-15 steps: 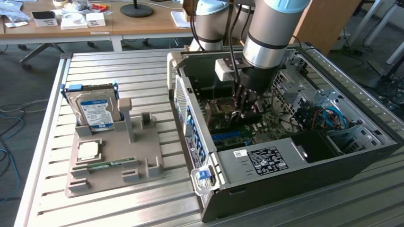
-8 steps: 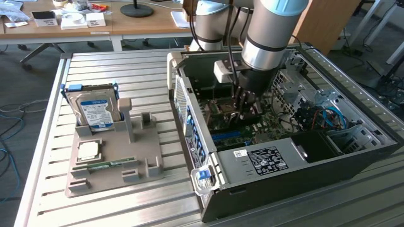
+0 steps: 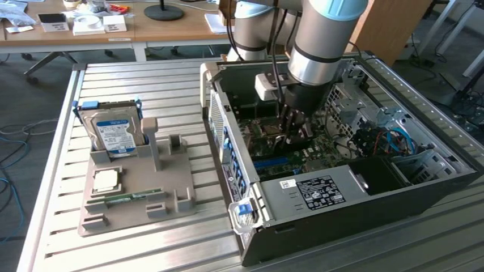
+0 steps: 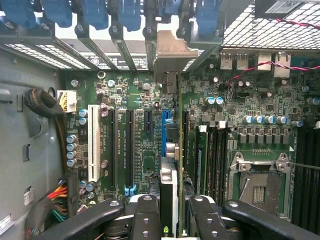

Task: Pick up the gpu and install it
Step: 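Insert the gpu into the slot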

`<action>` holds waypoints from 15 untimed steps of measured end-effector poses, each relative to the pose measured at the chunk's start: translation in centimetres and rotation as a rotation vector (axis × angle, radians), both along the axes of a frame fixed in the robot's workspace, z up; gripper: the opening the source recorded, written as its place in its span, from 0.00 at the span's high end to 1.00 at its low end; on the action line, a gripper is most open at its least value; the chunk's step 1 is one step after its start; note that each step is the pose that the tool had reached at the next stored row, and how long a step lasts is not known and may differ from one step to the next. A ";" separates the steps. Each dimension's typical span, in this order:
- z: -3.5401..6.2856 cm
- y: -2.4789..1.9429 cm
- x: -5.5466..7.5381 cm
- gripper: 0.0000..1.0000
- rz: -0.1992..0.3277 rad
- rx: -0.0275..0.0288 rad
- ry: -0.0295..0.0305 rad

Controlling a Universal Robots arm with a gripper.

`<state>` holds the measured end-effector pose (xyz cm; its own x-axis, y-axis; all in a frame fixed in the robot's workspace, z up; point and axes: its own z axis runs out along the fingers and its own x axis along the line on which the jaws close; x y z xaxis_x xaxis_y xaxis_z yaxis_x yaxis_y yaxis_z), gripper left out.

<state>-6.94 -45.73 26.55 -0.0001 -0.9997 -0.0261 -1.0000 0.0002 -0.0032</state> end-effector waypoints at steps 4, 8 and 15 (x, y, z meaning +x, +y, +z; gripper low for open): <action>0.00 -0.09 -0.1 0.73 0.000 0.0000 0.0000; -0.03 -0.10 -0.3 0.73 0.000 -0.0001 0.0000; -0.03 -0.15 -0.5 0.73 0.000 -0.0006 0.0000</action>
<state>-7.40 -45.89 26.52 -0.0004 -0.9997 -0.0255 -1.0000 0.0005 -0.0032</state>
